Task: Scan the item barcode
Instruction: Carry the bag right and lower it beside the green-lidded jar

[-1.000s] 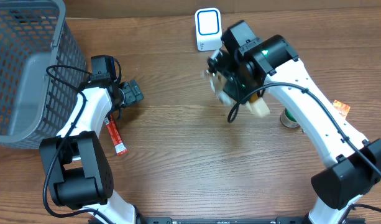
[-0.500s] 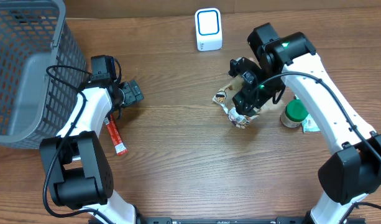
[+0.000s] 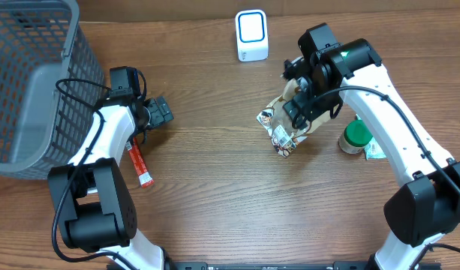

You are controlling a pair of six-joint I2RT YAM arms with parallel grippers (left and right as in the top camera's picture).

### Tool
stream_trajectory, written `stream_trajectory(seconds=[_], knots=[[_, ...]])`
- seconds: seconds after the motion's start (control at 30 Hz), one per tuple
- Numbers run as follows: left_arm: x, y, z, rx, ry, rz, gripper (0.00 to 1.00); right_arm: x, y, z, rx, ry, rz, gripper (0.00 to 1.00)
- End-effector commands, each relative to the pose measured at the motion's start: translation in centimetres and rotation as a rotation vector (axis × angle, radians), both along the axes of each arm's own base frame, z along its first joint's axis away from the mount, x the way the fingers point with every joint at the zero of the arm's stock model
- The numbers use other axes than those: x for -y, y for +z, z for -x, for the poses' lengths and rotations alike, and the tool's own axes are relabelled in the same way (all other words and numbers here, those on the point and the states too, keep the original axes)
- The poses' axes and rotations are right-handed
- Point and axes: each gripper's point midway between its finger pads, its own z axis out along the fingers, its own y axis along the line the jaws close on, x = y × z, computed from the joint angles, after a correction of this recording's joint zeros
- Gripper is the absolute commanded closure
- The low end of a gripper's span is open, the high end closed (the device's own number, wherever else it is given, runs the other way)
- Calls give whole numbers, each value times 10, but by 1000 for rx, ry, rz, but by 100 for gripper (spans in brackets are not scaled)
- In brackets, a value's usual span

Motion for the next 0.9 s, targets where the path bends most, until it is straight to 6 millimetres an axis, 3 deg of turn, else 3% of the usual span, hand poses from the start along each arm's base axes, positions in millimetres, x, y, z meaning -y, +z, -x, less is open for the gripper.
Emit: stream_trajectory(seconds=[0.0, 0.1, 0.2, 0.3, 0.33, 0.53, 0.73, 0.87], knots=[[-5, 3, -6, 10, -6, -17, 0, 50, 10, -23, 159, -287, 231, 0], [-5, 3, -6, 10, -6, -17, 0, 63, 17, -31, 234, -412, 273, 0], [-5, 3, -6, 10, -6, -17, 0, 50, 16, -39, 252, -493, 170, 0], [-5, 3, -6, 10, -6, -17, 0, 10, 12, -45, 196, -472, -53, 0], [-5, 3, -6, 10, -6, -17, 0, -18, 14, -45, 150, -434, -195, 0], [-5, 3, -6, 10, -6, -17, 0, -82, 24, -38, 3, -322, -524, 1], [-5, 3, -6, 10, -6, -17, 0, -89, -11, -42, -47, -457, -475, 41], [-5, 3, -6, 10, -6, -17, 0, -94, -48, -42, -91, -535, -435, 58]])
